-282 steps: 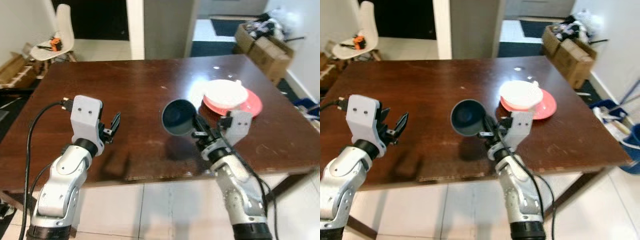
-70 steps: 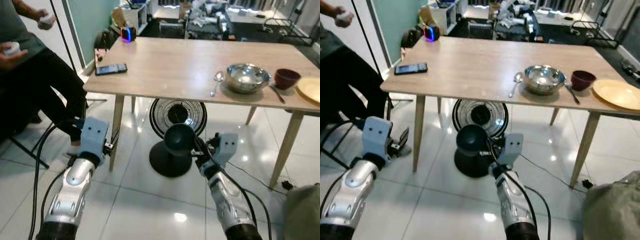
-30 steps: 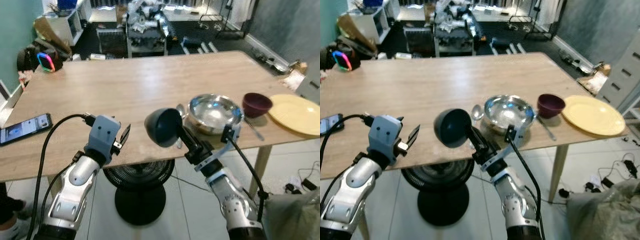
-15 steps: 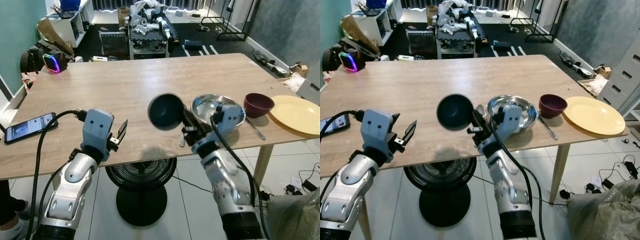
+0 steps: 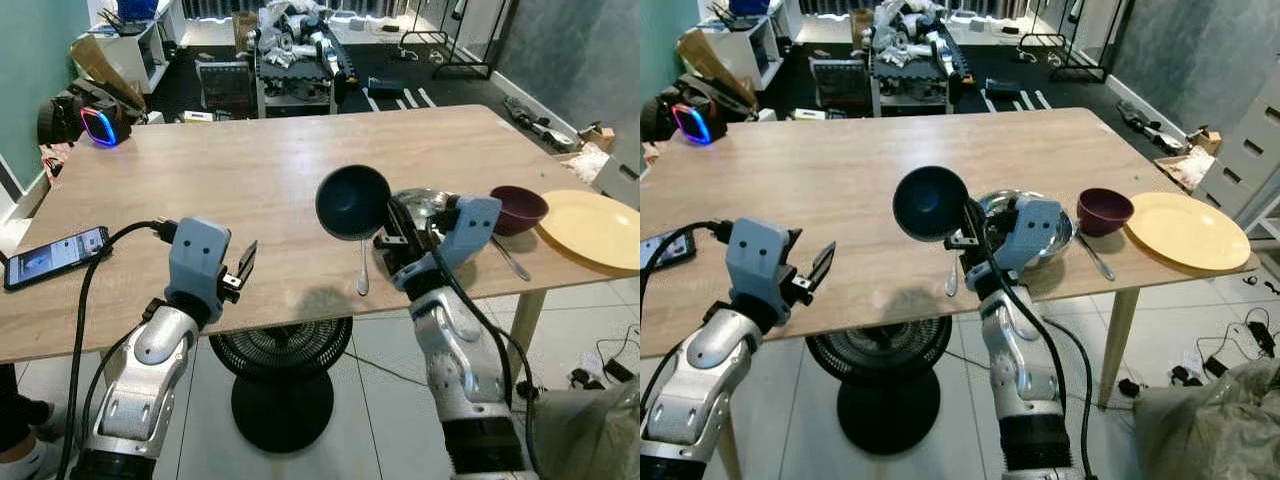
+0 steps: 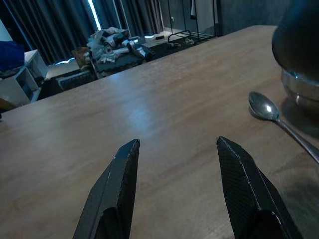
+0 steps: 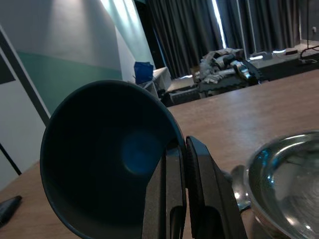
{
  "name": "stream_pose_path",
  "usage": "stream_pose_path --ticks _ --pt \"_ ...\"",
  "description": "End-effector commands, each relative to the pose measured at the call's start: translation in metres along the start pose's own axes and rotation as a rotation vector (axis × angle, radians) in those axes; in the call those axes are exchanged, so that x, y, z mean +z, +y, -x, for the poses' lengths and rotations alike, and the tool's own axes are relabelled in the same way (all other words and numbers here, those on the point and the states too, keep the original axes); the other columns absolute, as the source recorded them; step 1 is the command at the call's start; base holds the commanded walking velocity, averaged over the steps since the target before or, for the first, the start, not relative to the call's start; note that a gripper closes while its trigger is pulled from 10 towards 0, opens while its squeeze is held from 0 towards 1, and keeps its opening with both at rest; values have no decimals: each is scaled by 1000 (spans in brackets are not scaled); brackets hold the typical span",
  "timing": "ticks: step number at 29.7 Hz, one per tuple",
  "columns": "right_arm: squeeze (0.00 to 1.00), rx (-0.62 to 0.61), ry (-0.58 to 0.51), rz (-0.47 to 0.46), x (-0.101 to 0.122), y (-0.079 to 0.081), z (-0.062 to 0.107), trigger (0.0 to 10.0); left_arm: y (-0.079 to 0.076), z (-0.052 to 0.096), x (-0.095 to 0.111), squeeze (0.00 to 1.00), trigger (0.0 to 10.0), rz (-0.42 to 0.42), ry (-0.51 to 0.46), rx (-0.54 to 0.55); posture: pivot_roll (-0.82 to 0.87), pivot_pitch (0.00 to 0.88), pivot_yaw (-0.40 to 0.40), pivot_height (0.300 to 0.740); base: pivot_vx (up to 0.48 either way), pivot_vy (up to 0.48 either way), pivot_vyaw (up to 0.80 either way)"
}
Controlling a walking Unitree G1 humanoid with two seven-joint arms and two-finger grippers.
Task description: Setting the table
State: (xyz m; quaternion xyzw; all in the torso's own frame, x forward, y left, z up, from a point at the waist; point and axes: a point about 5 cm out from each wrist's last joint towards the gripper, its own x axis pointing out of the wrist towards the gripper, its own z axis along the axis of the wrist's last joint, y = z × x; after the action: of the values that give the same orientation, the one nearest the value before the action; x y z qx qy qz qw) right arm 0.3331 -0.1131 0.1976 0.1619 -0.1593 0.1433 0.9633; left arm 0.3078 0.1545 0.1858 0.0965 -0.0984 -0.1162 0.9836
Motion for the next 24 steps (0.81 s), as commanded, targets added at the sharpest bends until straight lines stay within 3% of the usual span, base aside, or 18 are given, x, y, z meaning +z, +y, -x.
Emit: stream_pose_path --ticks 1,7,24 --pt "0 -14 -4 5 -1 -2 1 10000 0 0 -1 0 10000 -7 11 2 68 21 65 740 480 0 0" --pt "0 -24 -1 13 -3 -4 2 10000 -1 -1 -1 0 10000 -9 15 -4 68 22 67 740 449 0 0" --pt "0 -52 -1 25 -2 -12 5 10000 -5 -1 -1 0 10000 -25 13 -33 65 26 73 740 0 0 0"
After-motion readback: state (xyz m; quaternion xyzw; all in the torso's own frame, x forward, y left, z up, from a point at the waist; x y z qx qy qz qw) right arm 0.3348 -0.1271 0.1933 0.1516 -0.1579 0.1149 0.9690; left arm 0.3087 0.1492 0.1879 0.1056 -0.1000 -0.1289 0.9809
